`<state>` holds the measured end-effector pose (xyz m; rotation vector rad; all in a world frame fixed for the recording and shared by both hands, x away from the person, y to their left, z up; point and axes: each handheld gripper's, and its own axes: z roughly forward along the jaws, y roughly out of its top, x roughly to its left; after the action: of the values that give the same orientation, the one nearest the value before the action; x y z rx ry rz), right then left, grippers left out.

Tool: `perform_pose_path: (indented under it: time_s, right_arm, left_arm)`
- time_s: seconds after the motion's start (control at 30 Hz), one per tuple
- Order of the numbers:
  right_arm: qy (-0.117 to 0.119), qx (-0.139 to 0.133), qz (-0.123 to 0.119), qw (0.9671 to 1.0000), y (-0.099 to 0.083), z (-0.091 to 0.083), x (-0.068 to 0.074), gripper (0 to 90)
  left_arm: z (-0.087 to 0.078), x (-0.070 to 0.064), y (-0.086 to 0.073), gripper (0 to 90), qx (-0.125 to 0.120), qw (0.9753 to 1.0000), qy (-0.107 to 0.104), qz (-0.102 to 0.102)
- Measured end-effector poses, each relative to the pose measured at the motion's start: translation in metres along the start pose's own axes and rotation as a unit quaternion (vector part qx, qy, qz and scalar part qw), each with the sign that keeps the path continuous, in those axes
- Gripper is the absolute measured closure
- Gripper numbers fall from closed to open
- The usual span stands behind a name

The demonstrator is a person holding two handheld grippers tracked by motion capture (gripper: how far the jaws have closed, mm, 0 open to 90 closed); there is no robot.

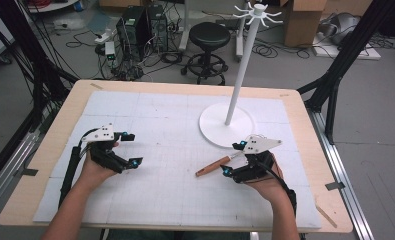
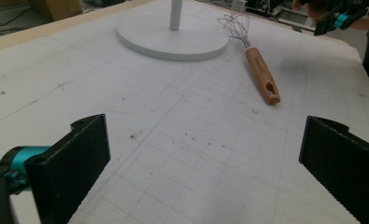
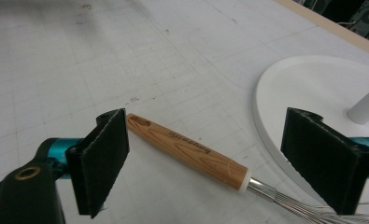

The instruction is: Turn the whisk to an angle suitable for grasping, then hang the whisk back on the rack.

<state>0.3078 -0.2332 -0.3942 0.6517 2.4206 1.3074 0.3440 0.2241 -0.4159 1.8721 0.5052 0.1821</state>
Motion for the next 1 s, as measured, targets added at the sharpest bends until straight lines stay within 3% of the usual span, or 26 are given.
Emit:
perform_pose_path:
  time_s: [0.23,0.47,0.77,1.0]
  right_arm:
    - [0.006,-0.001,0.000,1.0000,0.000,0.002,0.000,13.6]
    - [0.005,-0.010,0.008,0.9999,0.000,-0.001,-0.004,13.7]
    - [0.004,-0.008,0.006,0.9999,-0.001,-0.001,-0.003,13.7]
    - [-0.011,-0.014,0.000,0.9999,0.002,-0.010,-0.002,13.7]
  left_arm:
    - [-0.002,-0.001,0.002,2.5,-0.009,1.0000,-0.003,0.000]
    - [0.000,-0.001,-0.001,2.5,0.008,1.0000,0.000,0.002]
    - [-0.002,-0.001,-0.001,2.5,0.002,1.0000,-0.002,-0.003]
    - [-0.005,-0.002,0.001,2.5,-0.003,1.0000,0.002,-0.001]
